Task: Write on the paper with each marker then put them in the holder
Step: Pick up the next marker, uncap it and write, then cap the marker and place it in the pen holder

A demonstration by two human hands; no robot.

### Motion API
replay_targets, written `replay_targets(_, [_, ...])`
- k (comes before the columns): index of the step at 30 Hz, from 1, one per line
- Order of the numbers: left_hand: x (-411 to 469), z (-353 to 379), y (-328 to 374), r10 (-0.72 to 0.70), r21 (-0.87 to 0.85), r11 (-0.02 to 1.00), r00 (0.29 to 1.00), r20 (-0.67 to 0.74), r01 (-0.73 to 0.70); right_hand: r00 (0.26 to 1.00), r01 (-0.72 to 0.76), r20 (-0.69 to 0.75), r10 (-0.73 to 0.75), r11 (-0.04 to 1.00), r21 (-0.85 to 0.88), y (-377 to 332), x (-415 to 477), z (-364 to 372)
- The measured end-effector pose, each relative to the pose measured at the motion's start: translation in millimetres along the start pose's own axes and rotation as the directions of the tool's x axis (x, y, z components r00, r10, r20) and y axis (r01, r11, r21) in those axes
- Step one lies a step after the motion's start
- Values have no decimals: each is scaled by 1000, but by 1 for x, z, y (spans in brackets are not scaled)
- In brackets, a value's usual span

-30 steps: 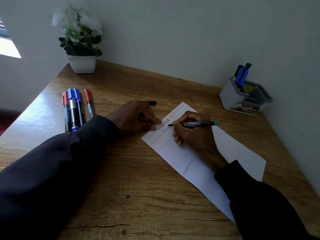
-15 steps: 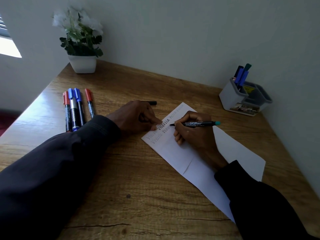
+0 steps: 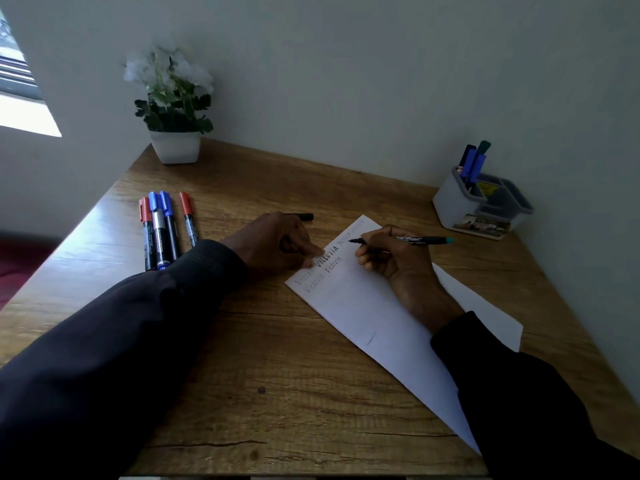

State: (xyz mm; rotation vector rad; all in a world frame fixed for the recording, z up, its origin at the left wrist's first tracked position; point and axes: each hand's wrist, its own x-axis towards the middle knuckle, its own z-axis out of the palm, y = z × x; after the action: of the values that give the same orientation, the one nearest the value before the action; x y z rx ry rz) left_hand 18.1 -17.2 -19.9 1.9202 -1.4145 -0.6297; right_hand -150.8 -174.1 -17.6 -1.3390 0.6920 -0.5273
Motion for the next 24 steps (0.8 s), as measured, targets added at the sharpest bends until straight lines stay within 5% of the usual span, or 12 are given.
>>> replay_targets(7, [-3, 0, -2, 30, 30, 999, 998, -53, -28, 982, -164, 138, 129, 944, 286, -20, -2, -11])
replay_targets(11, [-1, -6, -6, 0, -71, 997, 938, -348, -26, 976, -144, 203, 78, 933, 331, -29, -7, -21])
replay_targets(14, [8, -11, -12, -106, -69, 994, 855, -508, 82, 990, -106, 121, 73, 951, 292, -31, -11, -24])
replay_targets(18, [17, -6, -19, -213, -46, 975, 856, -470, 218, 998, -40, 60, 23, 957, 288, -28, -17, -27])
replay_targets(24, [17, -8, -16, -171, 13, 981, 889, -425, 195, 987, 30, 142, -74, 957, 290, -27, -34, -42])
